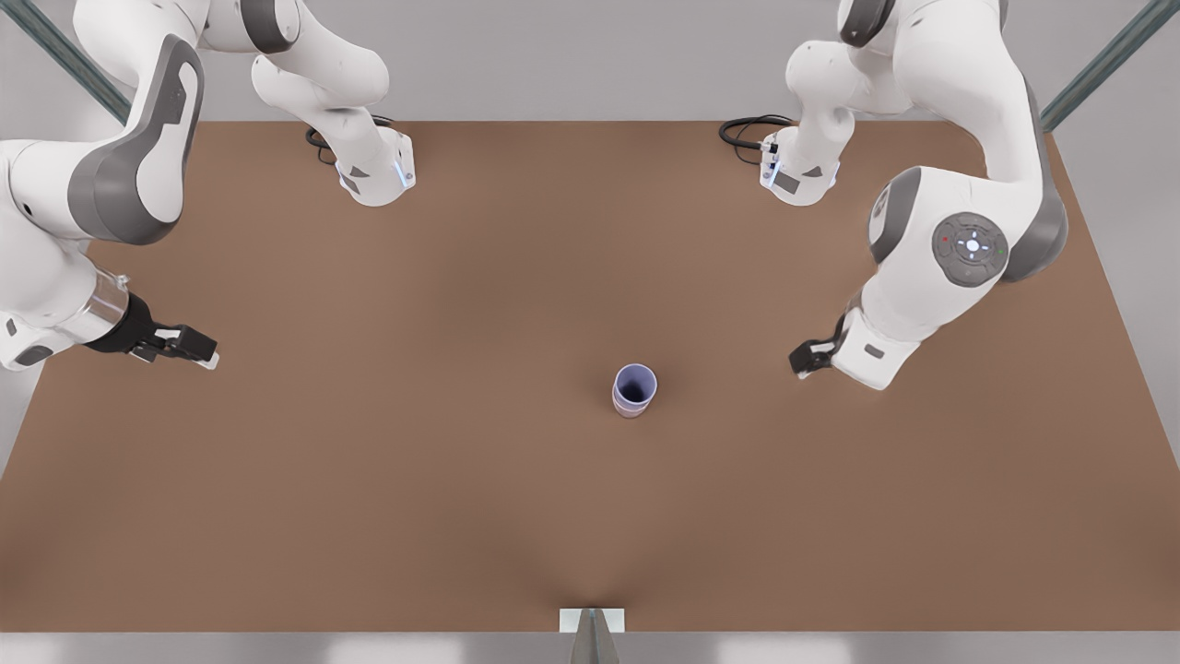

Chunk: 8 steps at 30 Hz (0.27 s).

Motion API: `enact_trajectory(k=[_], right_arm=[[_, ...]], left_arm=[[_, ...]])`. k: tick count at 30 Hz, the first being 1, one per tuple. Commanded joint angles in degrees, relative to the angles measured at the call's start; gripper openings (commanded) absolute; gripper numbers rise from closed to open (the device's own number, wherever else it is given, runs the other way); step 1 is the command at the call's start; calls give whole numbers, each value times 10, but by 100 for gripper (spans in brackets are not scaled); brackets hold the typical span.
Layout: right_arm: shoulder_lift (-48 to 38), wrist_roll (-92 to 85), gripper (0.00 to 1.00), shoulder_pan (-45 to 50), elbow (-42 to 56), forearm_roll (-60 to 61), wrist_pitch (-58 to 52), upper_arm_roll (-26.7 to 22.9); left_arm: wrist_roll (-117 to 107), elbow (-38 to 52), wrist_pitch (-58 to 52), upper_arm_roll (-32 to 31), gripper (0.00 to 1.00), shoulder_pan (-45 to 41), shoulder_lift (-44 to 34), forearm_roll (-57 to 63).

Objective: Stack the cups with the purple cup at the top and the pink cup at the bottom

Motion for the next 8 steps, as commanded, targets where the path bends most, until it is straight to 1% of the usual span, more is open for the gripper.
enact_trajectory(k=[1,3,8], right_arm=[[-1,0,100,0,0,1,5,0],[-1,-1,100,0,0,1,5,0],[-1,-1,100,0,0,0,4,0]], left_arm=[[273,-1,-57,-42,100,38,-17,46],[310,-1,-57,-45,100,47,-30,46],[311,-14,-49,-65,100,64,-42,47]])
